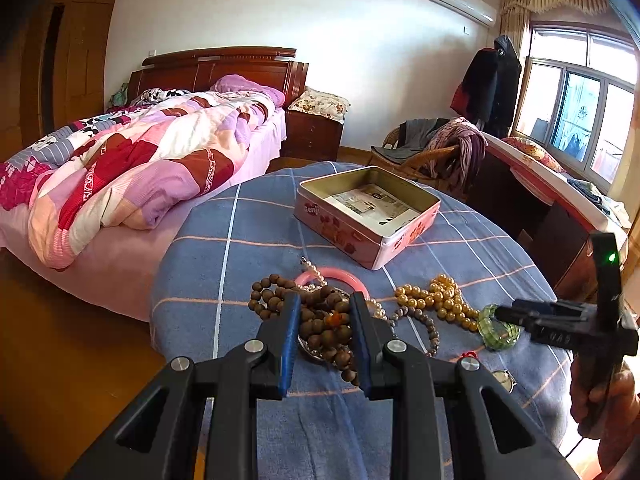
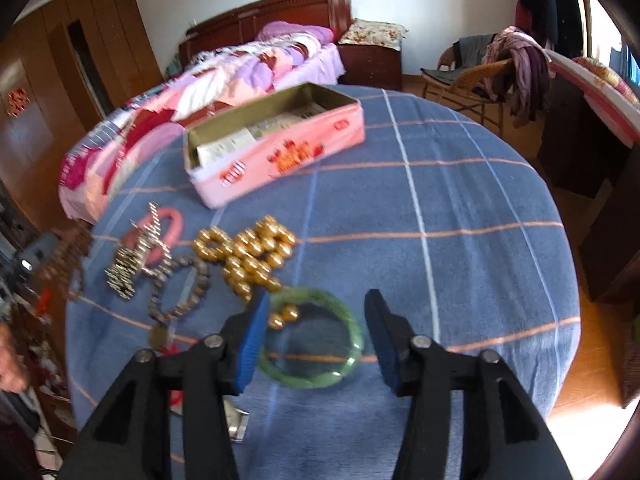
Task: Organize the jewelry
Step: 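Grasp the green jade bangle with the right gripper while the left holds the wooden beads, then carry the wooden beads with left and jade bangle with right over the pink tin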
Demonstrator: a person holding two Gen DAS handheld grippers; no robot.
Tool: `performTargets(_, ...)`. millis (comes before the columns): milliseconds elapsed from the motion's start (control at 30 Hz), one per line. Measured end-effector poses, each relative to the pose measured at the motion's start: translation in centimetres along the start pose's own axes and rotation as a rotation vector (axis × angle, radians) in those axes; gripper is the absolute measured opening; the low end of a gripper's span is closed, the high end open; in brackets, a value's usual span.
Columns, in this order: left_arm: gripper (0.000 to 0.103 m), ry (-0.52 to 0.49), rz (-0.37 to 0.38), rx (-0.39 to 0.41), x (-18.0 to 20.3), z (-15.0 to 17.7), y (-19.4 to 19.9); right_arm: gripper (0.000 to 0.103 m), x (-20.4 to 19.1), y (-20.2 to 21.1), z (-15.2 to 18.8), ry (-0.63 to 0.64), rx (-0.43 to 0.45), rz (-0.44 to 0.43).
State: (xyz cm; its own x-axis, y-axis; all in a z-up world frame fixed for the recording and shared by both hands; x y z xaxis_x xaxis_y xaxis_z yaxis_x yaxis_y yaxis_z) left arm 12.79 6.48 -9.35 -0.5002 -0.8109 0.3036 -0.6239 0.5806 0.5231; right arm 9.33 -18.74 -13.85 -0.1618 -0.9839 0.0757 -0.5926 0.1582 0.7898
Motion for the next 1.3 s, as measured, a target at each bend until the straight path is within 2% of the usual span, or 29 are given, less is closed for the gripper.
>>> performTargets(100, 0.025, -0.002, 0.001, -0.002, 0.0, -0.1, -0.1, 0.052, 0.0, -1.1, 0.8, 0.023, -0.041, 0.023)
performTargets(133, 0.025, -0.004, 0.002, -0.002, 0.0, -0.1, -0.1, 0.048, 0.0, -1.0, 0.8, 0.039, -0.020, 0.047)
performTargets(200, 0.025, -0.006, 0.000, -0.004, 0.1, -0.1, -0.1, 0.036, -0.5, -1.0, 0.8, 0.092, -0.012, 0.090)
performTargets(267, 0.025, -0.007, -0.003, -0.004, 0.0, -0.1, -0.1, 0.013, -0.8, -1.0, 1.0, 0.124, -0.004, 0.113)
performTargets(600, 0.025, 0.006, -0.020, 0.006, -0.9, -0.1, 0.3, 0.011, 0.5, -0.5, 0.1, 0.059, 0.024, 0.112)
performTargets(1000, 0.025, 0.011, -0.018, 0.015, -1.6, -0.6, -0.1, 0.011, 1.8, 2.4, -3.2, -0.016, 0.145, 0.111)
performTargets(1300, 0.025, -0.044, -0.009, 0.055, -1.1, -3.5, -1.1, 0.011, 1.4, 2.2, -7.6, -0.034, 0.225, 0.118)
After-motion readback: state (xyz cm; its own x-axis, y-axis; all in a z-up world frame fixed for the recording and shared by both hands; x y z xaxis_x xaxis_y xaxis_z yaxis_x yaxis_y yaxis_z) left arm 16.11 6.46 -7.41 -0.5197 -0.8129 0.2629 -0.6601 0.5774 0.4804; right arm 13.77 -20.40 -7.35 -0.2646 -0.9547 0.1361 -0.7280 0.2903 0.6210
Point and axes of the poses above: each gripper's, at about its wrist camera, not at the fingertips, and y roughly against the way its jaws point, x to its right, z to its underside, the point moved 4 cm from there along -y, roughly the way its jaws point, and after that the axes turned 14 degrees about z, right-handed, at the moved point
